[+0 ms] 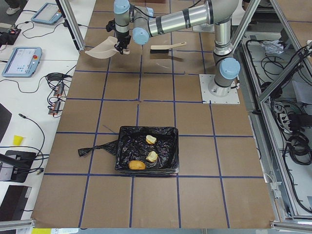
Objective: Sweep and dump trash in nearest bin
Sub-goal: 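Set the dustpan down on the table with the left gripper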
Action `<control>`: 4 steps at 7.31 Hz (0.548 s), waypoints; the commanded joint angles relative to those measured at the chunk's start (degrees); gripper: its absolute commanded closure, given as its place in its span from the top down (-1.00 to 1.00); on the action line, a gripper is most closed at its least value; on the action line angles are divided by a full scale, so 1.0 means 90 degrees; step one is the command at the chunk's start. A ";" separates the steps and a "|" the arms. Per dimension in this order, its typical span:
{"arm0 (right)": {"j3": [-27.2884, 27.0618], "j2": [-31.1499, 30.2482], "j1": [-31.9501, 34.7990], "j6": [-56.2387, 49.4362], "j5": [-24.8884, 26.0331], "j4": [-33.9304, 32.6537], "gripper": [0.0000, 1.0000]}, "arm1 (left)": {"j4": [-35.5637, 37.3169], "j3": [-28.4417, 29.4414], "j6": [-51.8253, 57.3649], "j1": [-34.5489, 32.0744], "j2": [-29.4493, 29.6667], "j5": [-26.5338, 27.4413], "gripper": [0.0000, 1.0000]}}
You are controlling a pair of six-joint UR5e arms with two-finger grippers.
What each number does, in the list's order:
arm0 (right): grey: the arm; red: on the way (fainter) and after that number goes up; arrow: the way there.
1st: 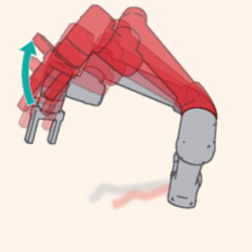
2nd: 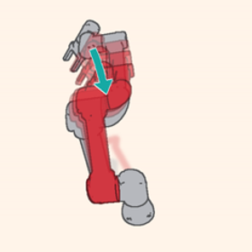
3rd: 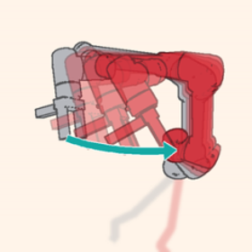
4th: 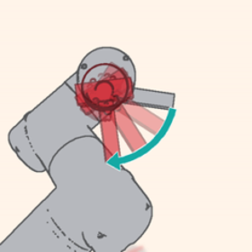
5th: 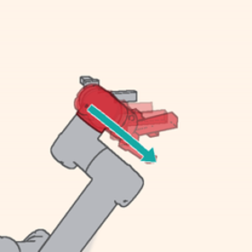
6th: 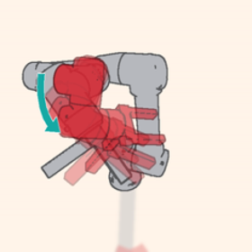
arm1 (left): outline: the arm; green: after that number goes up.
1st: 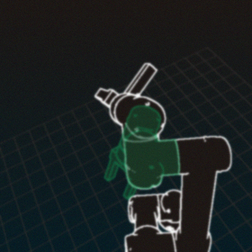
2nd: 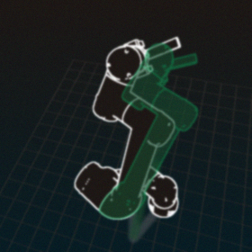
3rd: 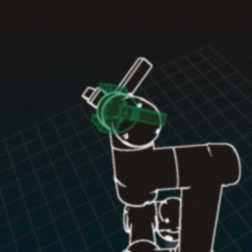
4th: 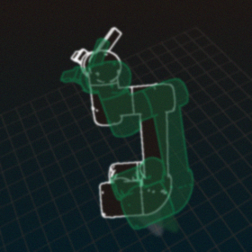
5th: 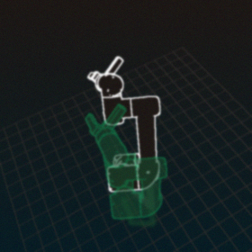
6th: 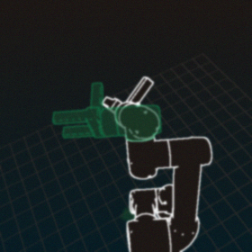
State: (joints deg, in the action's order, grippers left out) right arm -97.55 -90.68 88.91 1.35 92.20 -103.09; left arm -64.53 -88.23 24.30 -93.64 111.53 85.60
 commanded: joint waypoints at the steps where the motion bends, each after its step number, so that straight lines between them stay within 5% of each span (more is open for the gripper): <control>1: -0.0011 -0.0129 0.0004 -0.0004 -0.0001 0.0067 1.00 | 0.0303 -0.0176 -0.0891 -0.0716 0.0233 -0.0019 -0.84; 4: -0.0050 -0.0159 0.0014 -0.0023 -0.0001 0.0077 1.00 | 0.0959 -0.0314 -0.1819 -0.1099 0.0614 -0.0039 -0.84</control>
State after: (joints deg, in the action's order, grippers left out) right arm -97.81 -91.97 89.00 1.32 91.95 -102.51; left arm -57.34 -90.68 10.77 -102.44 115.86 85.30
